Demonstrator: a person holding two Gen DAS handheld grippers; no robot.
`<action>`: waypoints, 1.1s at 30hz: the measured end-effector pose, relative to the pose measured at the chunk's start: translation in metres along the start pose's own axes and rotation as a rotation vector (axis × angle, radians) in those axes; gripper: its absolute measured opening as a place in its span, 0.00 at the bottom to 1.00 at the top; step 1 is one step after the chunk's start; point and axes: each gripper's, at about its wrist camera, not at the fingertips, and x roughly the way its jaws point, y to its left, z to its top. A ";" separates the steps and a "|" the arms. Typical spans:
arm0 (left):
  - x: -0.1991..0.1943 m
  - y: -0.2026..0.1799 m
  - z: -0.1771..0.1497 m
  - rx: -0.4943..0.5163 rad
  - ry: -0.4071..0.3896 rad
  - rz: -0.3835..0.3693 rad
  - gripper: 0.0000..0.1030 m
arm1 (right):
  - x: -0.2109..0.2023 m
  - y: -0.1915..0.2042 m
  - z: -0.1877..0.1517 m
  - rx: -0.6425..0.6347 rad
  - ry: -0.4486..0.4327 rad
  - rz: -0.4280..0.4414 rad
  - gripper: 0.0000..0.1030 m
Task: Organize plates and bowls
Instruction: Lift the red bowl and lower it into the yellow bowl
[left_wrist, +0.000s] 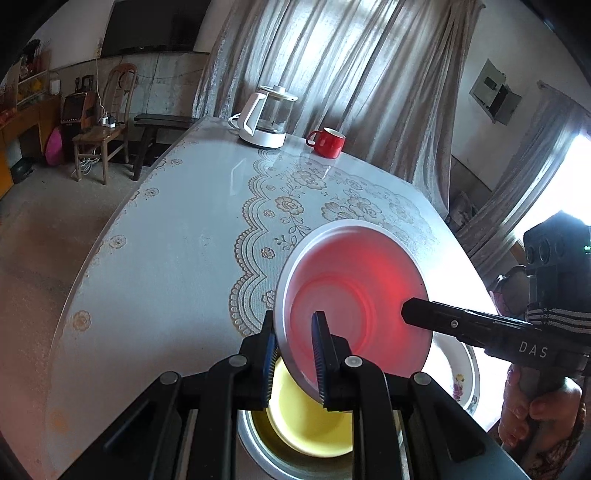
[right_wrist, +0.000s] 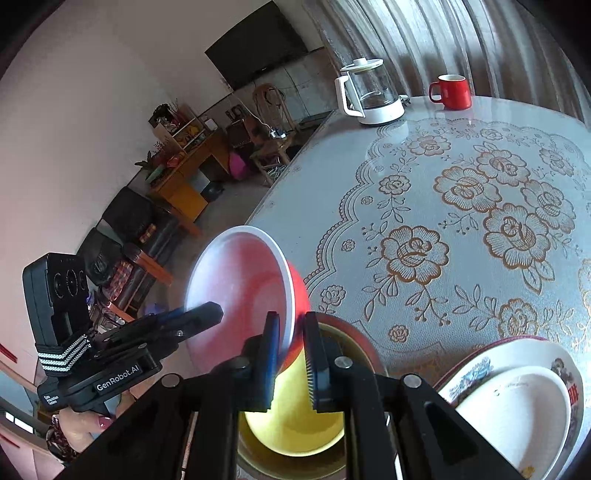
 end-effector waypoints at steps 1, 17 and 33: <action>-0.002 -0.001 -0.003 -0.002 0.002 -0.002 0.18 | -0.002 0.000 -0.003 0.003 0.002 -0.001 0.12; 0.005 -0.008 -0.044 -0.023 0.047 0.004 0.18 | -0.001 -0.018 -0.053 0.117 0.024 0.033 0.12; 0.022 -0.006 -0.060 -0.032 0.094 0.013 0.18 | 0.010 -0.032 -0.071 0.176 0.068 0.033 0.14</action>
